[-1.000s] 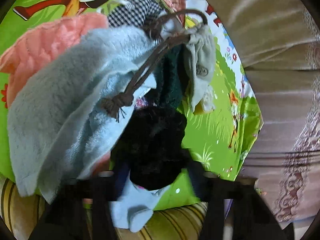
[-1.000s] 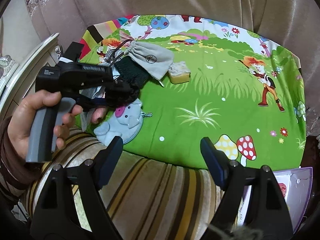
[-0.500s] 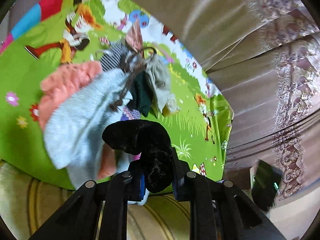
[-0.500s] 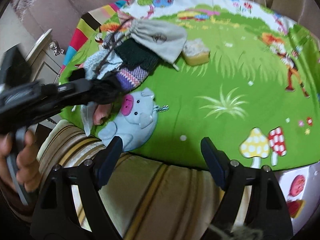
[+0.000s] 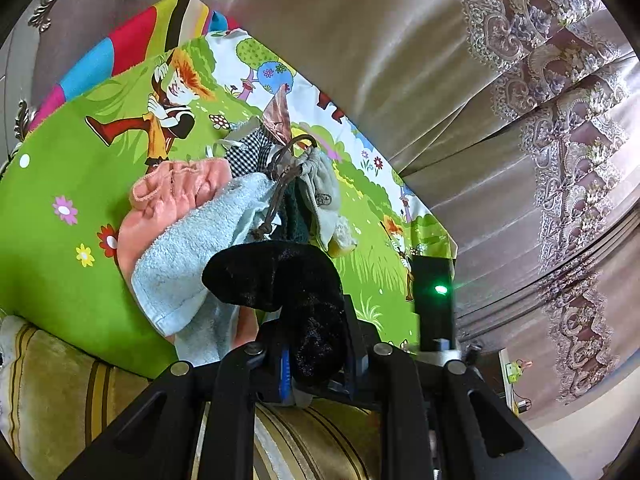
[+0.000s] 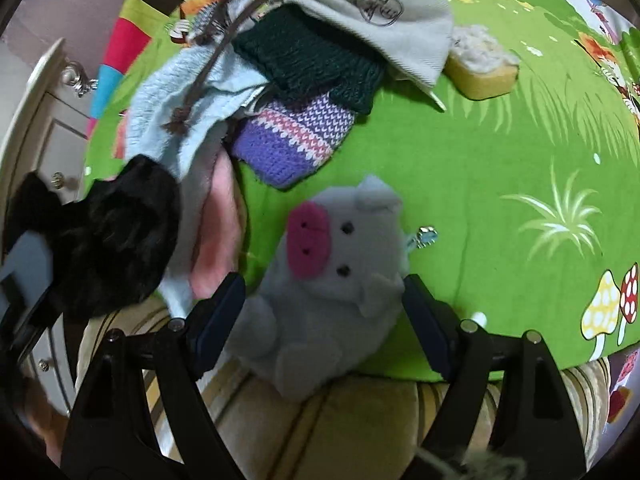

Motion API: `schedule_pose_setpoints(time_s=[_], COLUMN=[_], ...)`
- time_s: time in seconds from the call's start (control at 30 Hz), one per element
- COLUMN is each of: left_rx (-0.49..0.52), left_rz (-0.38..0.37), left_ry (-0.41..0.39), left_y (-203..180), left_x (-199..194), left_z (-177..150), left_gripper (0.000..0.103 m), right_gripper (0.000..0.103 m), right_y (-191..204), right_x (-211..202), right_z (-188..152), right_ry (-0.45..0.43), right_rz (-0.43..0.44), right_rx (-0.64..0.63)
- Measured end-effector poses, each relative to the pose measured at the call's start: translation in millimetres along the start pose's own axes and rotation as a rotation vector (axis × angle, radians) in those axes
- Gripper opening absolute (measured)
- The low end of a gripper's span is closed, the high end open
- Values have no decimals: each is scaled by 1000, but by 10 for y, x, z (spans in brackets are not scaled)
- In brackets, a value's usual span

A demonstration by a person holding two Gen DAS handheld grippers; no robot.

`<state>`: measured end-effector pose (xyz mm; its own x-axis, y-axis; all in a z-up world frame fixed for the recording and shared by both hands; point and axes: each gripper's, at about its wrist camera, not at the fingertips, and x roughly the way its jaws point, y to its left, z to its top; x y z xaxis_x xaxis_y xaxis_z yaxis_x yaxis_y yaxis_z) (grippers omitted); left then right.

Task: Organize soft objects
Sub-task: 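Grasp the black knit item with the left tool while the right tool grasps the blue pig plush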

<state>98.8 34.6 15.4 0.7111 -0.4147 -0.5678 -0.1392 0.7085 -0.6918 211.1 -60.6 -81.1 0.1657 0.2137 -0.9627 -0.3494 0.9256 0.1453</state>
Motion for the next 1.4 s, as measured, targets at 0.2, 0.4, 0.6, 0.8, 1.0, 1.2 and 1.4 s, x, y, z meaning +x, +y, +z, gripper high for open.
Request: schedule_pose_setpoints(time_s=[0.2, 0.4, 0.6, 0.8, 1.0, 1.2, 1.4], left_rx=[-3, 11, 23, 45, 89, 141, 208], left_rz=[-1, 3, 6, 2, -17, -46, -100], left_ry=[3, 1, -2, 0, 23, 66, 146], left_y=[8, -38, -91, -194, -400, -692, -1117], left_x=[1, -6, -21, -31, 16, 130, 368], left_z=[-30, -55, -66, -81, -101, -149, -285], left_gripper=[20, 20, 20, 20, 20, 20, 20], right_gripper=[77, 42, 38, 38, 38, 38, 38], right_y=[168, 123, 6, -84, -246, -537, -938], right_x=[138, 26, -260, -528, -819, -1047, -1353], right_z=[26, -59, -195, -274, -470, -623, -829], right_ry=[0, -34, -113, -182, -255, -310, -364], right_rz=[-127, -92, -47, -40, -52, -63, -93], right_rx=[-58, -74, -86, -71, -40, 10, 84])
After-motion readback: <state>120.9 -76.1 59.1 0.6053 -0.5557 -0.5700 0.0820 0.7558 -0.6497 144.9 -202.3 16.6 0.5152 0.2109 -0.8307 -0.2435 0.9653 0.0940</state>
